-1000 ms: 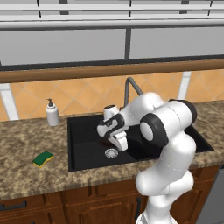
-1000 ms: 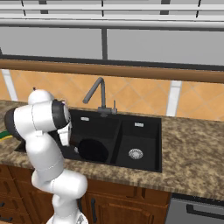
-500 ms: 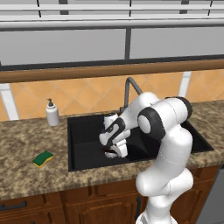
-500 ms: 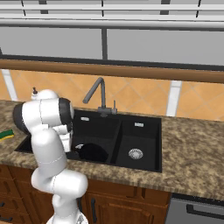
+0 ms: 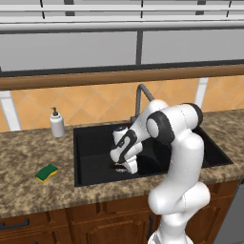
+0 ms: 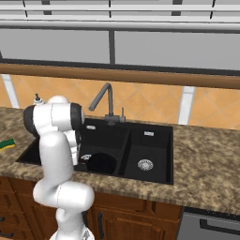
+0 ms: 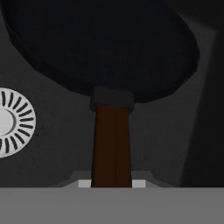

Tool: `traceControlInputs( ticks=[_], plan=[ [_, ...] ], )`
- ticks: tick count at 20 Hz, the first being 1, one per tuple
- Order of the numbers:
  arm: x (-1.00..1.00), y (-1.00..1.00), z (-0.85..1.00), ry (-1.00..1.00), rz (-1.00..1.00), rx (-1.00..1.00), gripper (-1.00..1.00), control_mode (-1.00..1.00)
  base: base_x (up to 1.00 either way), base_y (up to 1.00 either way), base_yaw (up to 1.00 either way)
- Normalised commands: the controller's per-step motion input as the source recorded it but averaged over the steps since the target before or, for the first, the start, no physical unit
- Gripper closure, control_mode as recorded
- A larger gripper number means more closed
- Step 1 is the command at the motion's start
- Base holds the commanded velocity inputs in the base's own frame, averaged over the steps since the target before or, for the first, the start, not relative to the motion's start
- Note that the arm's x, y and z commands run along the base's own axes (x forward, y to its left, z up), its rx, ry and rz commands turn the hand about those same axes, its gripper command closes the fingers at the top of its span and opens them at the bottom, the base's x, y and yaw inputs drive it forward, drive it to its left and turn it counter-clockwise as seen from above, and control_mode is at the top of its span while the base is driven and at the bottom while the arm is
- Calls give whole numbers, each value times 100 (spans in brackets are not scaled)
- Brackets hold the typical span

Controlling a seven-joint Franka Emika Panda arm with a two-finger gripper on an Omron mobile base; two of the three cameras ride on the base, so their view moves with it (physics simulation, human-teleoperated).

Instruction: Pick the pan and sponge and place them into the sink. Then turn on the water.

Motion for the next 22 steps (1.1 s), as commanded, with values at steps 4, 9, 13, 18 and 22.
traceControlInputs(
  ticks=[4,9,13,18,22],
  plan=[
    [39,0,-26,-3,-3,0,100,-100,0,0,0],
    [41,4,-20,0,-4,0,100,-100,0,0,0],
    [40,8,-34,-3,-5,0,100,-100,0,0,0],
    [32,8,-44,-8,-6,0,100,-100,0,0,0],
    [26,5,-42,-5,-5,0,100,-100,0,0,0]
  ],
)
